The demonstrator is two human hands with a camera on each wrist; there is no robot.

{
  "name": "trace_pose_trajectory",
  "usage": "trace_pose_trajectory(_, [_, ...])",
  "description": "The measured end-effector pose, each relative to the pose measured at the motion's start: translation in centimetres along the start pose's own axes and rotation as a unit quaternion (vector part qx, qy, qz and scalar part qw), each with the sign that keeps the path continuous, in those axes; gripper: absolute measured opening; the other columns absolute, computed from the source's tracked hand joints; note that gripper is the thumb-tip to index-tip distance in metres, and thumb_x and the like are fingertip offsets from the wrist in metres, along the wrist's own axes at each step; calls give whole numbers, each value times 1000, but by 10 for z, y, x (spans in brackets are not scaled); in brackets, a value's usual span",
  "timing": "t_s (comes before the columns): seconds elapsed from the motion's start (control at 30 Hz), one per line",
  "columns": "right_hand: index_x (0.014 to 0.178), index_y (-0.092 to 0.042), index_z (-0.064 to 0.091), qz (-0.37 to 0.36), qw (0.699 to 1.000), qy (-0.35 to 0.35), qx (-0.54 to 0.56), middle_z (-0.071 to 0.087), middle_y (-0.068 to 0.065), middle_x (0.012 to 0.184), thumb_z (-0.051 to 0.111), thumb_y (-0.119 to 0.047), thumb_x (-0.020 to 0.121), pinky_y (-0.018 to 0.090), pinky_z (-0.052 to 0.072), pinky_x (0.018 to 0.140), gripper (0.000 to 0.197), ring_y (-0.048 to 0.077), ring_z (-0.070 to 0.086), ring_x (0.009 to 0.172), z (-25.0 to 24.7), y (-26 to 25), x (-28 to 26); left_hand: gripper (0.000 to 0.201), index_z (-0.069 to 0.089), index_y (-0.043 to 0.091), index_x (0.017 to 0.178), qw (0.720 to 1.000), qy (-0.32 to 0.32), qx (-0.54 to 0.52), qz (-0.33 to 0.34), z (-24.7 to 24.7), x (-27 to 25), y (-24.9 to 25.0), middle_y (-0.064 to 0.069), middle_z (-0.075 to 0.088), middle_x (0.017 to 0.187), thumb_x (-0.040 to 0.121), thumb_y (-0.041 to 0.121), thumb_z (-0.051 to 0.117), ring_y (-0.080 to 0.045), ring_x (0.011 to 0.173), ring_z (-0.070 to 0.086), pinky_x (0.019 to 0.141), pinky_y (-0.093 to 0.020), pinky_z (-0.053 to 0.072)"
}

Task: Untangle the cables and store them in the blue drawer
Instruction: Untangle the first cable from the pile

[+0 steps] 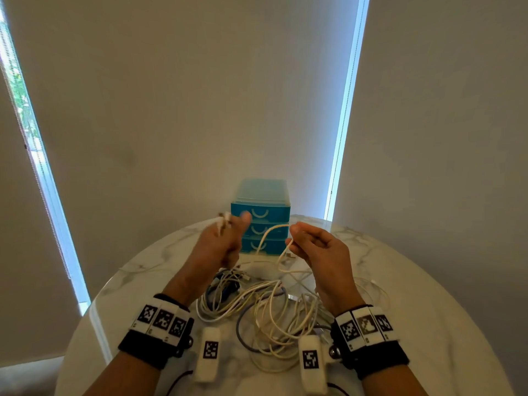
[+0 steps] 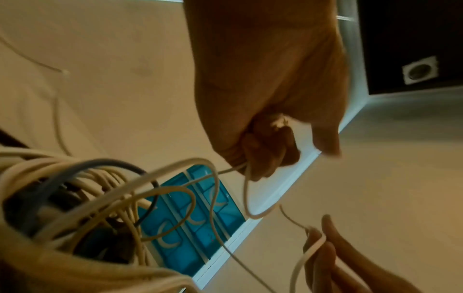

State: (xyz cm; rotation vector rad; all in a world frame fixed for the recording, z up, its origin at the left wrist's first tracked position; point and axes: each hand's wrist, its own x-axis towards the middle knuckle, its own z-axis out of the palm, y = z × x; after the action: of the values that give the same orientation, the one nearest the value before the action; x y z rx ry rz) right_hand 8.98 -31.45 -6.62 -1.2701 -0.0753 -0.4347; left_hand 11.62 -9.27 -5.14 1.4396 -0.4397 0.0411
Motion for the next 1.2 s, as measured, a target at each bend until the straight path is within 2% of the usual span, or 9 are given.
trace_pose_trajectory(0.07, [116,-10,80,-16,1000,-10,-10,83,9,102,81,-23,94,31,65,85,25,25,81,97,1,-3,-1,38,67,17,84,980,-39,193,6,10,-5,-1,8,54,64,96,51,75,-7,57,48,59,-23,41])
trace_pose_trajectory(0.23, [125,-8,72,-16,997,-73,27,83,14,106,75,-16,99,35,66,88,28,28,81,102,13,-8,-7,16,85,28,97,958,-105,268,15,21,-9,-1,20,75,73,89,42,85,5,70,68,72,-12,49])
trace_pose_trajectory(0.43, [120,-16,76,-40,989,-89,-107,82,0,112,70,-17,104,36,63,96,18,16,78,109,-8,-4,7,30,82,23,87,967,92,223,83,8,0,-9,5,69,65,95,51,77,0,59,56,64,-25,44])
trace_pose_trajectory(0.53, [116,-32,77,-51,926,-121,-355,79,-16,111,76,-40,99,26,56,98,18,-2,71,107,-29,9,15,31,82,22,93,971,199,99,84,0,5,-13,15,52,55,95,52,76,-1,51,43,57,-28,37])
trace_pose_trajectory(0.63, [127,-31,71,11,898,-165,-409,75,-14,115,75,-52,96,31,59,100,37,2,71,106,-36,21,18,41,82,24,104,971,234,-18,53,-6,9,-19,10,39,61,89,62,75,-10,53,29,52,-30,27])
trace_pose_trajectory(0.8, [137,-33,66,33,905,-210,-368,76,-8,108,69,-38,104,27,64,82,34,9,77,94,-19,28,14,33,80,26,113,985,147,-58,66,0,7,-15,1,59,80,101,53,65,-9,53,30,48,-25,25])
trace_pose_trajectory(0.93, [115,-32,80,6,929,-153,-335,77,-5,100,73,-38,101,22,61,70,16,18,76,87,-16,33,13,28,78,32,120,992,98,5,85,10,0,-8,4,77,105,108,47,58,-8,53,39,53,-25,31])
trace_pose_trajectory(1.07, [111,-19,82,-7,990,-29,-136,80,10,101,77,-30,99,33,66,83,16,28,79,94,-16,21,17,29,78,42,123,979,-35,196,-50,8,-1,-7,26,78,115,104,55,61,16,94,68,89,-29,50])
trace_pose_trajectory(1.2, [116,-16,81,-49,999,21,11,79,12,109,74,-25,101,33,64,89,19,23,77,101,-8,5,14,35,87,40,97,949,-70,283,-117,6,0,-16,26,78,109,99,66,63,-2,108,68,100,-35,54])
